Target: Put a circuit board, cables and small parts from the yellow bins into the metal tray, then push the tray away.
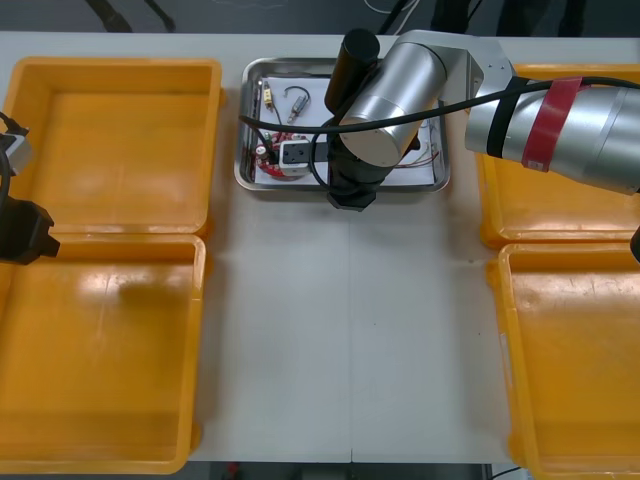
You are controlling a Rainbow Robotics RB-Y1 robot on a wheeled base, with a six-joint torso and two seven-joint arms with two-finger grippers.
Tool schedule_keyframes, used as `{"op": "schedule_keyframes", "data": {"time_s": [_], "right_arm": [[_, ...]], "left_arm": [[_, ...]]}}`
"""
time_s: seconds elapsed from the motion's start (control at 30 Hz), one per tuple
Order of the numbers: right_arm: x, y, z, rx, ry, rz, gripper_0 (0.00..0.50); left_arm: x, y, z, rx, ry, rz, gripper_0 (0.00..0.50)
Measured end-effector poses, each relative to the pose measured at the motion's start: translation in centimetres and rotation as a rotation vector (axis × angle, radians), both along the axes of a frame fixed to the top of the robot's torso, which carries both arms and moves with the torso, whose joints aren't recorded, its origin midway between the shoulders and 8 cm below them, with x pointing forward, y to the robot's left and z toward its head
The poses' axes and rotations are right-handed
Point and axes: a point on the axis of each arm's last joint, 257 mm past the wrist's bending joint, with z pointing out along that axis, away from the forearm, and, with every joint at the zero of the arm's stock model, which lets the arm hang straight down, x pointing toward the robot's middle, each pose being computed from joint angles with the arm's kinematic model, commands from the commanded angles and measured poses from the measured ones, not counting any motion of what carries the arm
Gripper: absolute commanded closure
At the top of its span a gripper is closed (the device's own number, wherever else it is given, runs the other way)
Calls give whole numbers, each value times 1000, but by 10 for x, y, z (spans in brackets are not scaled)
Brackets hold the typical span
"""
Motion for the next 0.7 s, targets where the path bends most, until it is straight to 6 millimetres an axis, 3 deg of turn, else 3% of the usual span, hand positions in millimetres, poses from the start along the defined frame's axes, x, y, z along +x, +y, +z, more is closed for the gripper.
{"op": "schedule_keyframes", "data": {"time_s": [0.13, 0.3, 0.7], "right_arm": [[-5, 2, -2, 7, 20, 4, 0], [-17, -12, -2, -53, 78, -13, 0], [-69, -6, 31, -115, 196, 25, 0]], "left_arm": [[0, 0, 0, 0, 0, 0, 0], [0, 0, 0, 0, 0, 0, 0], [0, 0, 0, 0, 0, 0, 0]]}}
